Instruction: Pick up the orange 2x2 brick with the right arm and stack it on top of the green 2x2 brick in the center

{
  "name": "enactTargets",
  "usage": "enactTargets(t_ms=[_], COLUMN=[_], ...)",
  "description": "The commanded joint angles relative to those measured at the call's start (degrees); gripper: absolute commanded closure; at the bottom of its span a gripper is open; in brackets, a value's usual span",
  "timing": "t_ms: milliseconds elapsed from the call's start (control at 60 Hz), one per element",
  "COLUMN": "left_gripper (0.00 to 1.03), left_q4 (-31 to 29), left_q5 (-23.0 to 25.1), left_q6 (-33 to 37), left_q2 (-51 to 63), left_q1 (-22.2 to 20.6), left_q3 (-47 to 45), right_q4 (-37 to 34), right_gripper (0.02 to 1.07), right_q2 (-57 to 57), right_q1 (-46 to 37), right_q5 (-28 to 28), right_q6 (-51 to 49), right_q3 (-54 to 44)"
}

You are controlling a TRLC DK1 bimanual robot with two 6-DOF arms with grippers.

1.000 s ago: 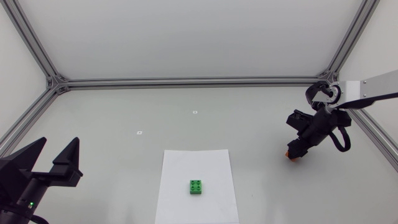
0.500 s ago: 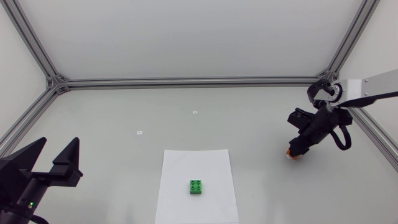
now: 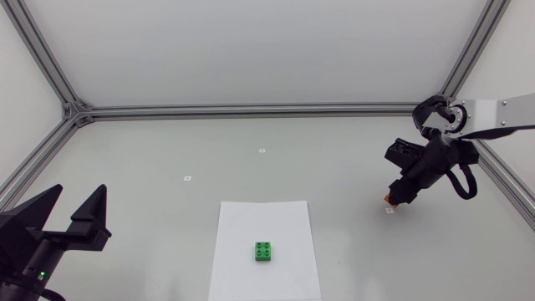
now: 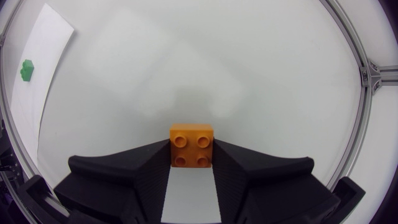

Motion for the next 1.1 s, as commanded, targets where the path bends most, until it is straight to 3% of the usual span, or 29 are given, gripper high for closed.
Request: enactTargets(t_ms=[0, 117, 183, 533, 800, 1083], left_gripper=[0.04, 0.04, 0.04, 0.04, 0.04, 0.04], left_q4=[-0.6, -0.6, -0.6, -0.6, -0.6, -0.6], left_q5=[0.2, 0.2, 0.2, 0.2, 0.2, 0.2], left_q6=[0.3, 0.3, 0.3, 0.3, 0.3, 0.3], left_q2=[-0.3, -0.3, -0.3, -0.3, -0.3, -0.3], left_q1=[0.0, 0.0, 0.0, 0.0, 0.0, 0.0], left_q3=[-2.3, -2.3, -2.3, -2.3, -2.3, -2.3], right_q4=[-1.4, -2.7, -3.5, -6.3, -7.4, -5.6], right_gripper=[0.86, 0.87, 0.92, 0.94, 1.01, 1.01], right_q2=[-3.9, -8.0, -10.0, -21.6, -19.5, -13.7], right_q1=[2.1, 6.1, 9.1, 33.6, 46.9, 53.6], right_q5=[0.5, 0.5, 0.2, 2.1, 2.0, 0.8], right_q6=[-1.1, -0.8, -0.2, 5.1, 8.8, 8.7], right_q3=[-2.5, -4.5, -5.3, -11.6, -8.6, -3.4])
